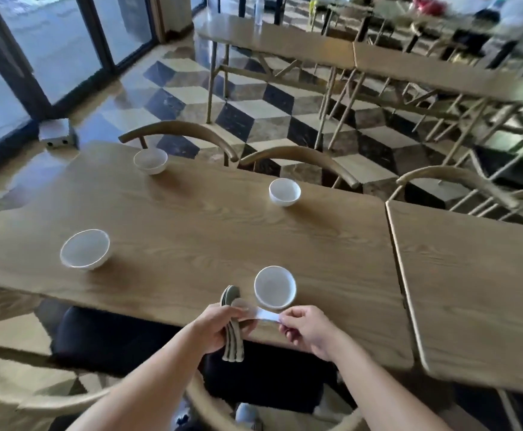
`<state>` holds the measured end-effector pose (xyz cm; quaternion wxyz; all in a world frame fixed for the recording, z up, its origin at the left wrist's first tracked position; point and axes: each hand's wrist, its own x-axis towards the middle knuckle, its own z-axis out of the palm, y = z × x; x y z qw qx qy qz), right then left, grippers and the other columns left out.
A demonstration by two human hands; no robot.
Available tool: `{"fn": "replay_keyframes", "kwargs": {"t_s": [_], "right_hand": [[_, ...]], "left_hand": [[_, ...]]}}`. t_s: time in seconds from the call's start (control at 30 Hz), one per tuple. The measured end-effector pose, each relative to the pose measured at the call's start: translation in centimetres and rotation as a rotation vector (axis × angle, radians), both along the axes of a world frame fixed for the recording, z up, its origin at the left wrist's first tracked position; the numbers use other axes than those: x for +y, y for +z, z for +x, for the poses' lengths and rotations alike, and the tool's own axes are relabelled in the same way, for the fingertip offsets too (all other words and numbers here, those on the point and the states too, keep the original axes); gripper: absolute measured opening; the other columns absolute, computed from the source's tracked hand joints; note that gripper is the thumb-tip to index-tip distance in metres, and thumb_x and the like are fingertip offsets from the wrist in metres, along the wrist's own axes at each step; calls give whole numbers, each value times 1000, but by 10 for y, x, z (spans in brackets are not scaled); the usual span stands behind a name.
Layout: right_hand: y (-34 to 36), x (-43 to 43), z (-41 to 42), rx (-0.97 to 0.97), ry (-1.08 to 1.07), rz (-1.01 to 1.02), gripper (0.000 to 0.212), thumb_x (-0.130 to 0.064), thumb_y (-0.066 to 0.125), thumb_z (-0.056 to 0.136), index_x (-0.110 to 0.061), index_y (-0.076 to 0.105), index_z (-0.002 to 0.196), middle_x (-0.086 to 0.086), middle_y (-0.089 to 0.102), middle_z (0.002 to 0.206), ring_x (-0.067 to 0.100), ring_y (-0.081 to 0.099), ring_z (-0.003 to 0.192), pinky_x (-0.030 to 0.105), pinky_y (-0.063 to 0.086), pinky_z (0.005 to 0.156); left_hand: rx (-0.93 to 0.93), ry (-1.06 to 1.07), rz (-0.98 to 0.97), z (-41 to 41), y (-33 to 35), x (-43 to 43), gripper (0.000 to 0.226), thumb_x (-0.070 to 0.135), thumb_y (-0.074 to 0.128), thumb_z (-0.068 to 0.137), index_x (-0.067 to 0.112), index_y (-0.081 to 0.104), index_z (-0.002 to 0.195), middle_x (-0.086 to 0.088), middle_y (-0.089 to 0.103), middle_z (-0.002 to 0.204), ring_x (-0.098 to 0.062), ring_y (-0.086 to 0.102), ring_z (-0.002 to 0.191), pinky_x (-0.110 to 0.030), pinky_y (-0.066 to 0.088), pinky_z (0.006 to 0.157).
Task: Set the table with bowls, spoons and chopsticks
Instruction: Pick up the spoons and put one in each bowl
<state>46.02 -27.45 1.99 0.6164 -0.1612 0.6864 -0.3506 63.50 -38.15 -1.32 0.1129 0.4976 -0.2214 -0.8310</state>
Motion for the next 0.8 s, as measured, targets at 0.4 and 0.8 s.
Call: {"fn": "replay_keyframes", "kwargs": {"t_s": [0.4,0.8], "right_hand": [[-1,-17,-33,127,-345,43,18,-4,61,94,-4,59,76,7,54,59,13,42,46,20,30,37],[-59,-38,-82,27,-216,83,23,-12,70,90,-4,57,73,6,54,57,13,40,44,22,30,38]], "left_hand": [[24,-259,151,-14,-22,-48,27,-22,48,86,-5,55,106,-20,69,111,-30,70,82,-42,60,75],[-1,-62,203,-26,-30,-45,9,1,44,84,8,48,90,-7,52,73,-15,38,51,-24,38,47]]}}
